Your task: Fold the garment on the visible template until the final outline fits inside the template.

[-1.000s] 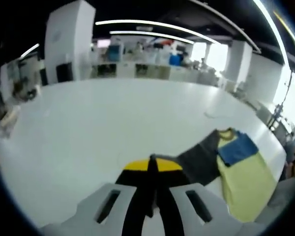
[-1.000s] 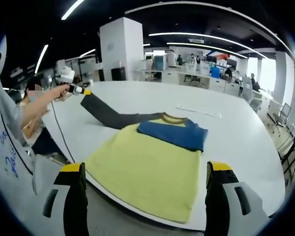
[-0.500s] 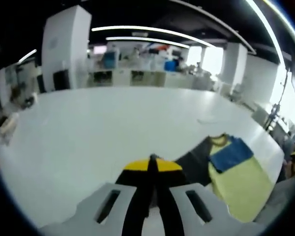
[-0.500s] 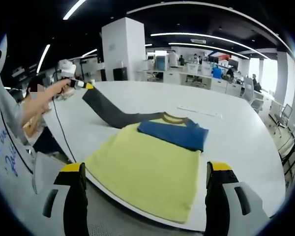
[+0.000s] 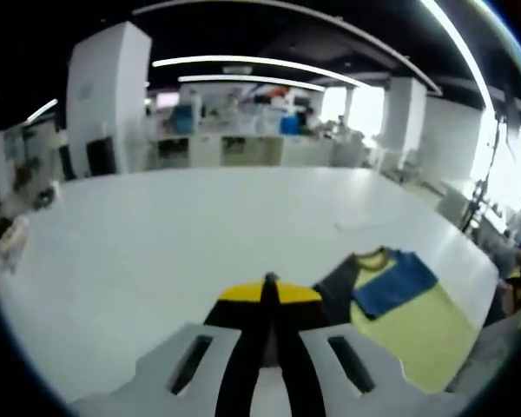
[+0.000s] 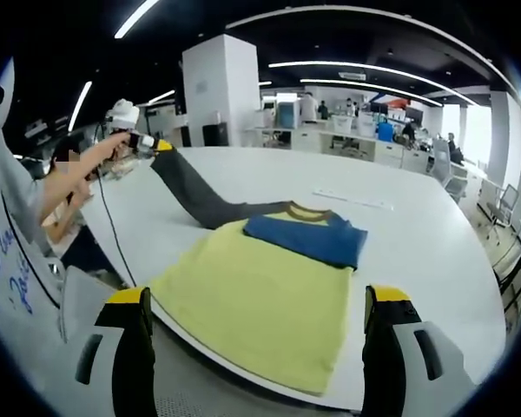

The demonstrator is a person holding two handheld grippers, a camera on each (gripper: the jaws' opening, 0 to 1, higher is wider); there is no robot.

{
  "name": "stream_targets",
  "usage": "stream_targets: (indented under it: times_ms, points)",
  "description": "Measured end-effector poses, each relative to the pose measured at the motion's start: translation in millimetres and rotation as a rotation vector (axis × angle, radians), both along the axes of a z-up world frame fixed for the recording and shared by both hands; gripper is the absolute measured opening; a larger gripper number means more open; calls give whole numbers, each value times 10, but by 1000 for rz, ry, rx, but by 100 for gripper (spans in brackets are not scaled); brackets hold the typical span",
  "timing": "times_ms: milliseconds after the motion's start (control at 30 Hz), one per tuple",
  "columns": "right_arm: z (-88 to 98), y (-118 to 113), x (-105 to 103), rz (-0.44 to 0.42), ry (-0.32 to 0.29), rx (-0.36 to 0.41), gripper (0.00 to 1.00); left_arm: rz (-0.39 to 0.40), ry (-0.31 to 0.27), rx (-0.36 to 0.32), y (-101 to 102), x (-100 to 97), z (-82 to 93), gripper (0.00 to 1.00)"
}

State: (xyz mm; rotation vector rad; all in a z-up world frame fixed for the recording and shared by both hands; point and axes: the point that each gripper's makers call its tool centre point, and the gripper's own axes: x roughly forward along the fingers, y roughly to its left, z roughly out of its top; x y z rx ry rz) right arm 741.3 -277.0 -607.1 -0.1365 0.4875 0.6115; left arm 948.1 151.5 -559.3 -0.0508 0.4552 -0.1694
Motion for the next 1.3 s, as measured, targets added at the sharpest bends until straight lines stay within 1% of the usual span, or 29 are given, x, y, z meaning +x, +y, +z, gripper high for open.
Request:
stream_targets:
  times_ms: [333, 433, 500, 733, 1000, 1300]
  points:
    - [63, -30, 23, 14, -23, 23, 100, -31, -20, 7, -283, 54, 148, 0]
    - [59, -39, 14, 24, -27, 18, 100, -37, -27, 8, -343, 65, 188, 0]
    - [43, -42, -5, 35, -20, 14, 100, -43, -32, 5, -404, 70, 220, 0]
    - [93, -109, -6, 39, -39, 29, 100, -59, -44, 7, -586, 112, 300, 0]
    - [118, -212, -14, 43, -47, 29, 100, -84, -63, 15, -819, 164, 436, 0]
    - [115, -219, -46, 48, -51, 45, 100, -110, -68, 21, -1030, 209, 483, 0]
